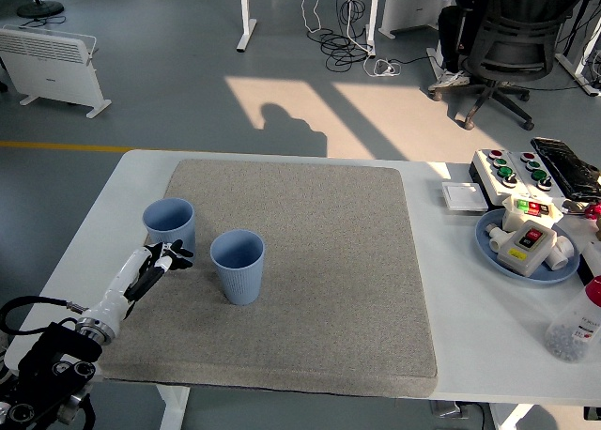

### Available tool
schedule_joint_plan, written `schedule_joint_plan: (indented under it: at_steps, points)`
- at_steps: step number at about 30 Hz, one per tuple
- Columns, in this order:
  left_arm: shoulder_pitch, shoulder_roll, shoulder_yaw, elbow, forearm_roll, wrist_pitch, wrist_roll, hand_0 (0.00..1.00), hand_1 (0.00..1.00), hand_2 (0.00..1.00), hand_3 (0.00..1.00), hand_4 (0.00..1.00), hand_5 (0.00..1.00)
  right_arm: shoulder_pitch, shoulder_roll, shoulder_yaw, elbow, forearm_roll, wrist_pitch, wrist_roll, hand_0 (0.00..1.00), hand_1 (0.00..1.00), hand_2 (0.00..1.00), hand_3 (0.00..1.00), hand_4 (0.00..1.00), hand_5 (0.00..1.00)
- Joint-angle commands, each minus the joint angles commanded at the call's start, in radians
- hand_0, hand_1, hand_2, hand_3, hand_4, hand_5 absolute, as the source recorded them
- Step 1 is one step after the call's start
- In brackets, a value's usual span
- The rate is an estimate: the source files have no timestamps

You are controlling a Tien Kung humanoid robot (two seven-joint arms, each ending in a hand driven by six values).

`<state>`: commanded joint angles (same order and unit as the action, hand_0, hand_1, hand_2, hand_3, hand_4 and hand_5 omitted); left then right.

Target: Push cup pick cup insert cup

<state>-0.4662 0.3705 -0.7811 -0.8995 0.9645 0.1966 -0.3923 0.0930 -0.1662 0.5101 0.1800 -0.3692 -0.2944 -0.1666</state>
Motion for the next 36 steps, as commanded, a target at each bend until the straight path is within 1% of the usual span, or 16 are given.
schedule_joint_plan:
  at_steps: [5,6,8,12,13,14,19,24,25,26,27,29,30,32,34,36]
  points:
    - [0.047,0.008,-0.074,-0.052,0.067,-0.007,0.033,0.676,0.599,0.537,0.541,0.635,0.998,-0.003,0.000,0.004,0.000,-0.006,0.000,-0.001,0.688,0.618,0.643,0.552,0.104,0.420]
    - [0.058,0.010,-0.091,-0.065,0.079,-0.009,0.040,0.550,0.580,0.533,0.536,0.634,0.998,-0.003,-0.001,0.004,0.000,-0.005,0.000,-0.001,0.688,0.618,0.643,0.552,0.104,0.420]
    - [0.085,0.016,-0.131,-0.097,0.102,-0.015,0.053,0.550,0.580,0.533,0.536,0.634,0.998,-0.004,-0.001,0.004,0.000,-0.005,0.000,-0.001,0.688,0.618,0.643,0.552,0.104,0.420]
    - [0.137,0.032,-0.213,-0.186,0.164,0.008,0.068,0.550,0.580,0.533,0.536,0.634,0.998,-0.003,0.000,0.001,0.000,0.004,-0.001,0.001,0.688,0.618,0.643,0.552,0.104,0.420]
    - [0.143,0.035,-0.225,-0.204,0.174,0.012,0.069,0.463,0.561,0.530,0.534,0.621,0.998,-0.003,0.000,0.000,0.000,0.007,-0.001,0.002,0.688,0.617,0.642,0.552,0.105,0.418]
    - [0.144,0.036,-0.228,-0.209,0.177,0.013,0.069,0.463,0.561,0.530,0.534,0.621,0.998,-0.003,0.000,-0.001,0.000,0.008,-0.001,0.002,0.688,0.617,0.642,0.552,0.105,0.418]
    - [0.170,0.069,-0.318,-0.337,0.244,0.044,0.080,0.455,0.570,0.536,0.545,0.639,0.998,0.001,0.000,0.004,0.000,0.007,-0.001,0.001,0.688,0.617,0.642,0.552,0.104,0.418]
    - [0.170,0.112,-0.368,-0.468,0.325,0.043,0.117,0.455,0.570,0.536,0.545,0.639,0.998,0.002,-0.002,0.005,0.000,0.010,-0.001,0.001,0.688,0.617,0.642,0.552,0.104,0.418]
    - [0.168,0.118,-0.372,-0.492,0.348,0.044,0.125,0.448,0.580,0.573,0.577,0.757,0.806,0.002,-0.002,0.006,0.000,0.009,-0.001,0.001,0.689,0.617,0.643,0.552,0.104,0.417]
    - [0.166,0.121,-0.374,-0.502,0.359,0.043,0.130,0.448,0.580,0.573,0.577,0.757,0.806,0.002,-0.002,0.006,0.000,0.009,-0.001,0.000,0.689,0.617,0.643,0.552,0.104,0.417]
    - [0.158,0.129,-0.376,-0.523,0.402,0.039,0.151,0.448,0.580,0.573,0.577,0.757,0.806,0.003,-0.003,0.008,0.000,0.007,-0.001,0.000,0.689,0.617,0.643,0.552,0.104,0.417]
    - [0.132,0.147,-0.372,-0.548,0.487,-0.031,0.204,0.448,0.580,0.573,0.577,0.757,0.806,0.003,-0.002,0.008,0.000,0.007,-0.001,-0.001,0.689,0.617,0.643,0.552,0.104,0.417]
    - [0.115,0.158,-0.359,-0.551,0.526,-0.058,0.221,0.923,0.959,0.966,0.878,0.917,0.378,0.004,-0.003,0.008,0.000,0.007,-0.001,-0.002,0.690,0.615,0.642,0.552,0.104,0.416]
    - [0.056,0.180,-0.309,-0.546,0.617,-0.146,0.251,0.923,0.959,0.966,0.878,0.917,0.378,0.006,-0.003,0.010,0.000,0.003,0.000,-0.003,0.690,0.615,0.642,0.552,0.104,0.416]
    - [0.009,0.193,-0.266,-0.535,0.695,-0.209,0.266,0.923,0.959,0.966,0.878,0.917,0.378,0.007,-0.003,0.012,0.000,-0.003,0.001,-0.005,0.690,0.615,0.642,0.552,0.104,0.416]
    - [-0.039,0.202,-0.222,-0.516,0.777,-0.254,0.278,0.923,0.959,0.966,0.878,0.917,0.378,0.007,-0.004,0.009,0.000,0.000,0.001,-0.005,0.690,0.615,0.642,0.552,0.104,0.416]
